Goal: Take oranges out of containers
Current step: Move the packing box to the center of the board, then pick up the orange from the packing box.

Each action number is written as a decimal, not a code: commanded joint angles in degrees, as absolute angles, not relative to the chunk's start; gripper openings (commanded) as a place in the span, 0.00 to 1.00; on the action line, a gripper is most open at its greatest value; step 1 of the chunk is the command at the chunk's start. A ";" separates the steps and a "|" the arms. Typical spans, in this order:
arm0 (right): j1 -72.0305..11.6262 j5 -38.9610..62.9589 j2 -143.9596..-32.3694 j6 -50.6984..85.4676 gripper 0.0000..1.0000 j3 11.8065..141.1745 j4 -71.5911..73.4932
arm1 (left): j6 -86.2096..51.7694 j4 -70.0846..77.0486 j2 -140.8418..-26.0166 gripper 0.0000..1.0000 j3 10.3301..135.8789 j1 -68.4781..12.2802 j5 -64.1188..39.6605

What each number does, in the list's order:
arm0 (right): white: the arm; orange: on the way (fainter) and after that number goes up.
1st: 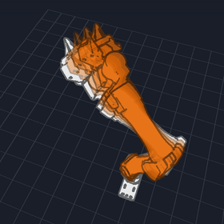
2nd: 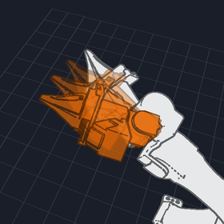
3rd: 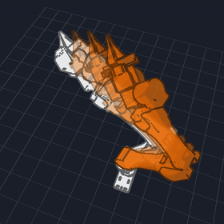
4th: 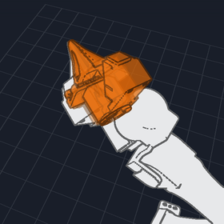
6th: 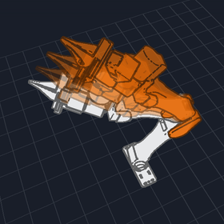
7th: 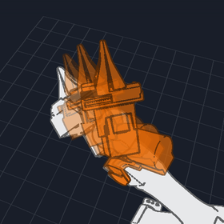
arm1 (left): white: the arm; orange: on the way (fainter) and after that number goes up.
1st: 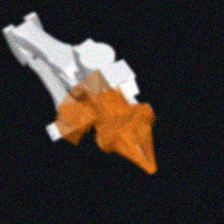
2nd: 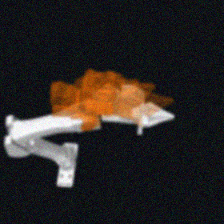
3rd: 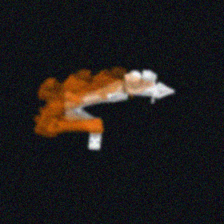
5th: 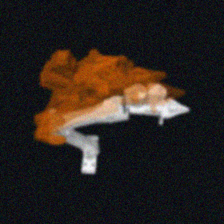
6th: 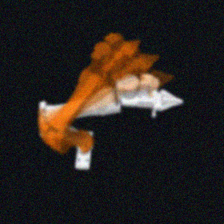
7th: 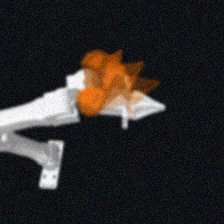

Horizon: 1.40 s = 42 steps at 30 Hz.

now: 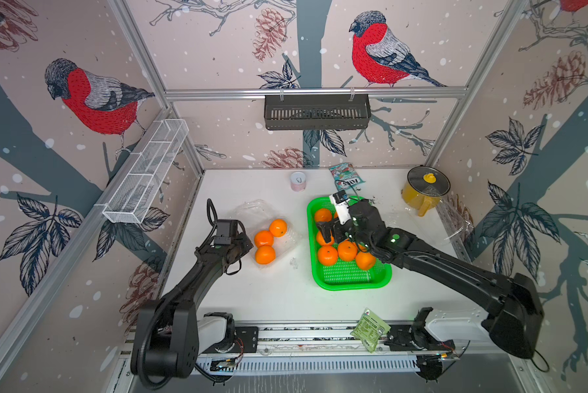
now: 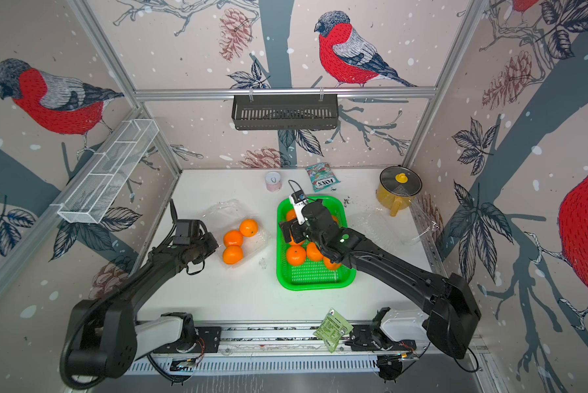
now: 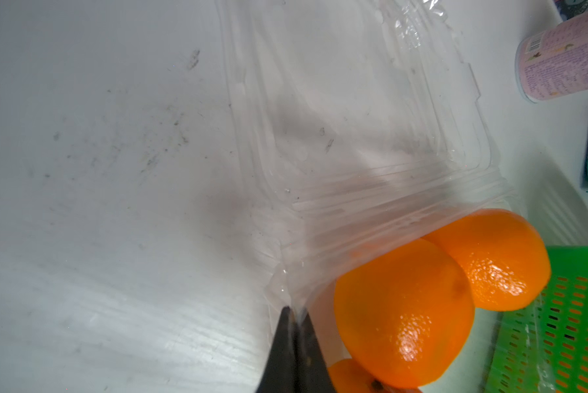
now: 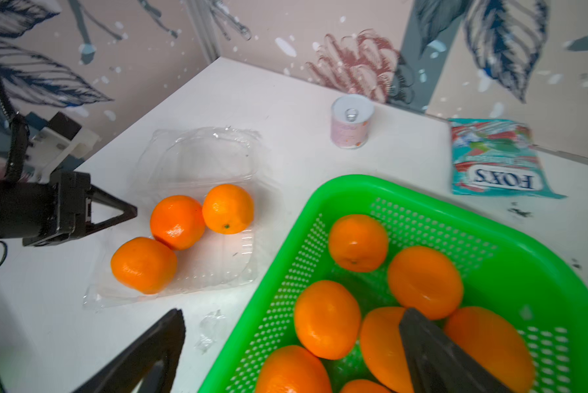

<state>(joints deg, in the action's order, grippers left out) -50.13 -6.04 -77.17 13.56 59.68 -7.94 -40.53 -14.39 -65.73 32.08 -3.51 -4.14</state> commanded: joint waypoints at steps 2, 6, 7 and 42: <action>-54.36 -6.42 -83.97 16.73 1.00 66.37 -10.64 | -42.44 -14.92 -61.25 0.04 28.84 -3.51 -2.61; -58.87 -8.02 -91.72 22.41 0.99 73.70 -15.95 | -43.21 -14.27 -57.51 0.27 26.04 -3.52 -2.80; -60.17 -8.49 -93.15 24.30 0.99 74.74 -16.63 | -43.08 -14.17 -56.48 0.36 25.67 -3.52 -2.89; -72.70 -15.79 -127.89 39.02 0.75 105.30 -29.11 | -28.44 -21.77 -10.14 0.98 32.74 -3.52 19.60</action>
<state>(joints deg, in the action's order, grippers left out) -72.93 -14.24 -127.22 40.27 104.77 -28.60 -30.76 -23.00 -11.49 33.10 -3.51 18.13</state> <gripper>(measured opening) 0.752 0.981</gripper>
